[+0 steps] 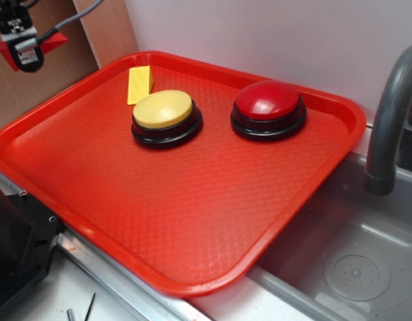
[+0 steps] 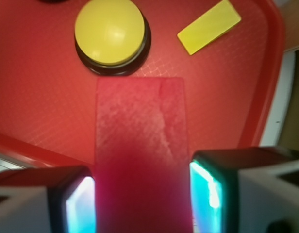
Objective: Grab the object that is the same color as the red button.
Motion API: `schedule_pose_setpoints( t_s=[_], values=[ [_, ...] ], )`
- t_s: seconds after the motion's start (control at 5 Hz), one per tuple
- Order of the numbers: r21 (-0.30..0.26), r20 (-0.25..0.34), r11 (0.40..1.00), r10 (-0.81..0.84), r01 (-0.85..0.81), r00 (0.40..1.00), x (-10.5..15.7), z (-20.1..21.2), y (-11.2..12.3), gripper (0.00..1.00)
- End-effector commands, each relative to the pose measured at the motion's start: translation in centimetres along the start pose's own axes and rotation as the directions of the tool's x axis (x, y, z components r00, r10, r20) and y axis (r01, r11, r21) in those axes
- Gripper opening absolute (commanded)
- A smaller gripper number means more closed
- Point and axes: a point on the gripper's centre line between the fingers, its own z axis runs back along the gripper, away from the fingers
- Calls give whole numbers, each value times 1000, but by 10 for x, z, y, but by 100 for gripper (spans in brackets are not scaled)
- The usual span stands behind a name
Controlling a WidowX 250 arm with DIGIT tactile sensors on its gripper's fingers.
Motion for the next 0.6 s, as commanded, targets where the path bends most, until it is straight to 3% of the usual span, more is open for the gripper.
schedule_pose_setpoints(
  t_s=[0.0, 0.4],
  values=[
    [-45, 108, 998, 45, -41, 993, 22, 20, -9, 0],
    [-42, 104, 998, 50, -46, 993, 19, 16, -14, 0]
  ],
)
